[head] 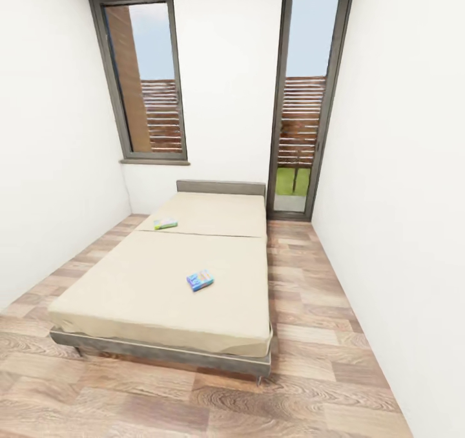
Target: Put all the toys in the child's room - the three board games (two on the bed and one on the table), the two jigsaw puzzles on the table, and the tennis ball on the table - inside the toy box on the table in the child's room.
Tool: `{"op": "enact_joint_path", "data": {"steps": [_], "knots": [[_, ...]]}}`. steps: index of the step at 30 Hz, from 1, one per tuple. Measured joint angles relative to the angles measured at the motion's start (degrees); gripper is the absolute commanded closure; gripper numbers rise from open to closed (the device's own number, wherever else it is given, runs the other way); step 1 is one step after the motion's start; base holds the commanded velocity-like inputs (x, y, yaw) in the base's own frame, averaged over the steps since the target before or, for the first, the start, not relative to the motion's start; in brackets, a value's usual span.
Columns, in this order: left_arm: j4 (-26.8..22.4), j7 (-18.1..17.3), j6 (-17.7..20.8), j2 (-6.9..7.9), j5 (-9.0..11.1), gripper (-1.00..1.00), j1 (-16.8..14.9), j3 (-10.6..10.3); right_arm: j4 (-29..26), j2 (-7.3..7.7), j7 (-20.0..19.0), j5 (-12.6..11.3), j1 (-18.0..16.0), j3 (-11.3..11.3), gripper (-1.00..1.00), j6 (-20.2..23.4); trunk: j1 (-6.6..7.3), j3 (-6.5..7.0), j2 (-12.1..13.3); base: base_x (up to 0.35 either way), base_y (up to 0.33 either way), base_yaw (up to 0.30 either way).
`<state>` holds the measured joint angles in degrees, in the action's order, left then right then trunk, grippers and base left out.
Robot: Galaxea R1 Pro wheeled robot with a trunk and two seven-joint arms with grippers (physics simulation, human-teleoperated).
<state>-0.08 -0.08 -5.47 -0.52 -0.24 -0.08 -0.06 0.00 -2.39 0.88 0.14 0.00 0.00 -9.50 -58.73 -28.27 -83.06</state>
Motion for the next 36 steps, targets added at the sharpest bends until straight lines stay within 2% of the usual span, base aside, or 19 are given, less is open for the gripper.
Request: {"op": "enact_joint_path", "data": {"steps": [36], "knots": [[0.0,0.0,0.0,0.0,0.0,-1.0,0.0,0.0,0.0,0.04,0.0,0.03,0.0,0.08,-1.0,0.01,0.0,0.0,0.0,0.0,0.0,0.275]]}}
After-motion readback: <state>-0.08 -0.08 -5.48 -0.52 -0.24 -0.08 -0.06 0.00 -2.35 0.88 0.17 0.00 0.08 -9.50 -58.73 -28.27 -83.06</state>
